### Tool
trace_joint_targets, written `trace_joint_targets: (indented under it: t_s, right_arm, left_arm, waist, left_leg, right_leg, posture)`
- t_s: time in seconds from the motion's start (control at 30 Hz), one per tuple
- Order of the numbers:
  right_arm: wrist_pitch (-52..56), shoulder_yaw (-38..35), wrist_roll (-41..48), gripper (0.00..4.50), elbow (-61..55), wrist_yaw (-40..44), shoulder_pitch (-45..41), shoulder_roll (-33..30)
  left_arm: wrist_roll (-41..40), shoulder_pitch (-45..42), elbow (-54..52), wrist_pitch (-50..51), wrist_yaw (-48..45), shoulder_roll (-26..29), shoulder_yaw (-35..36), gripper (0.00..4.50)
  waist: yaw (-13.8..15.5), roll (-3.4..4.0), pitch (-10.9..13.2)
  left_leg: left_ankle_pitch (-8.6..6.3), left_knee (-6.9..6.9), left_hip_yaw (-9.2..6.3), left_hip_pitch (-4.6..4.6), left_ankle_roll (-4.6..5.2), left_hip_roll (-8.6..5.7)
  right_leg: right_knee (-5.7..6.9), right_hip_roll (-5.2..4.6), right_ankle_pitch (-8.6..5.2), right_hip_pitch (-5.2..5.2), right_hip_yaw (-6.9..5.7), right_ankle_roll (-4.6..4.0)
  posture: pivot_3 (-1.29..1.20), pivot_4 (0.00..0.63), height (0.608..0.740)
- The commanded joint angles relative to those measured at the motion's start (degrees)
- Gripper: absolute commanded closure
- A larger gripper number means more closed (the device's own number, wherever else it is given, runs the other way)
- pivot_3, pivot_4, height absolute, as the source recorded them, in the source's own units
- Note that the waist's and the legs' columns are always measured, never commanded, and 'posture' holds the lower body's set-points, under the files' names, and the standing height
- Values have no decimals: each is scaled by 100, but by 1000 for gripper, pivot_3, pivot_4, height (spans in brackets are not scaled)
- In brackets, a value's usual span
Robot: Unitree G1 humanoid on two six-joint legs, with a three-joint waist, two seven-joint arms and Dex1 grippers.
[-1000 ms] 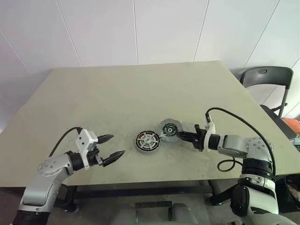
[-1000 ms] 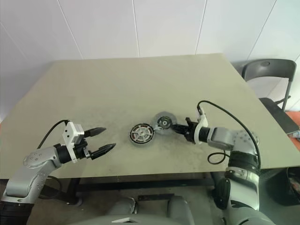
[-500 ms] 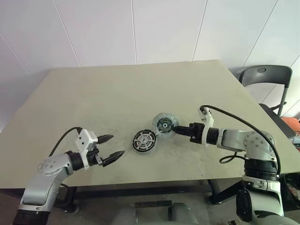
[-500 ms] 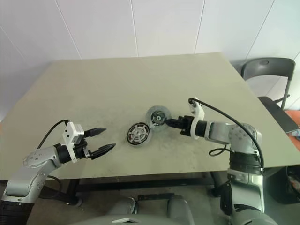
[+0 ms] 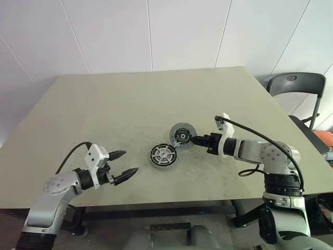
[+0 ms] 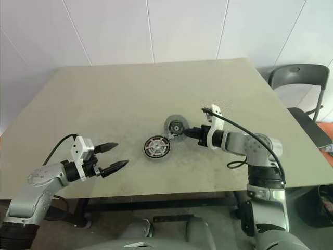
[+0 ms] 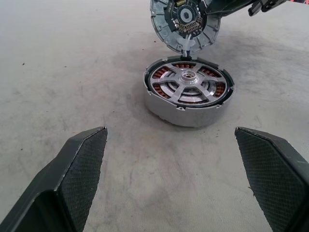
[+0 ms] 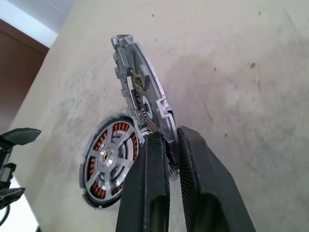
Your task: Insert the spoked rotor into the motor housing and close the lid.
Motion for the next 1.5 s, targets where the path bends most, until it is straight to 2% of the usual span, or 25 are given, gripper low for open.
trace_joint_targets:
  t_s: [0.03,0.17,0.23,0.27,0.43,0.6,0.73,0.93,1.13,1.5]
  right_arm:
    - [-398,213,-187,4474,-577,293,-78,-128]
    - [-761,534,-446,4474,-967,612,66,-257]
    - [-974,679,-590,3741,-1091,815,123,-341]
    - [-1059,741,-652,3523,-1133,904,145,-376]
    - [-1729,1549,-1304,1807,-1512,1615,296,-943]
    - [-1308,1194,-727,34,-1490,1819,261,-730]
    - [-774,678,-345,34,-1128,1589,270,-547]
    - [769,-879,650,34,-178,837,283,68]
    - [1457,-2189,448,34,517,-450,345,901]
    - [1623,-3241,255,34,622,-1535,165,2185]
  left_arm:
    - [24,-105,11,-155,-38,-3,14,0]
    - [49,-122,60,-194,-52,-22,-6,0]
    - [63,-140,78,-201,-56,-35,-17,0]
    - [68,-148,88,-203,-61,-40,-16,0]
    - [102,-196,124,-192,-69,-45,-31,0]
    - [104,-209,127,-200,-67,-45,-31,0]
    - [100,-211,103,-191,-47,-51,-26,0]
    - [90,-173,59,-173,-29,-55,-26,0]
    - [77,-166,31,-165,-12,-66,-25,0]
    - [7,-142,-108,-112,2,-59,0,0]
  waist:
    - [0,0,0]
    - [6,0,1]
    - [6,0,1]
    - [5,0,1]
    - [6,-2,1]
    - [9,-3,1]
    - [26,-6,0]
    - [33,-6,0]
    - [17,-3,0]
    - [-93,-1,-4]
  left_leg:
    - [0,-1,0,0,0,0]
    - [0,-3,0,-1,0,0]
    - [0,-2,0,0,0,0]
    - [0,-1,0,0,0,0]
    - [0,0,1,1,-1,0]
    - [0,0,1,0,-1,1]
    - [0,1,1,0,-1,1]
    - [0,3,0,2,0,1]
    - [0,-3,1,6,0,1]
    - [0,4,3,25,0,21]
  right_leg:
    - [0,0,0,-1,0,0]
    - [-1,0,0,-1,0,0]
    - [0,0,0,-1,0,1]
    - [0,0,0,-1,0,1]
    - [-1,0,-1,0,-1,1]
    - [-1,0,-1,0,0,1]
    - [0,0,0,1,0,0]
    - [0,0,1,5,0,-1]
    - [10,1,13,0,0,-22]
    - [9,20,8,18,0,-13]
  posture:
    - [0,0,740]
    - [0,0,740]
    - [0,0,740]
    - [0,0,740]
    - [0,0,740]
    - [0,0,740]
    - [0,0,740]
    - [0,0,740]
    - [0,0,740]
    - [0,0,740]
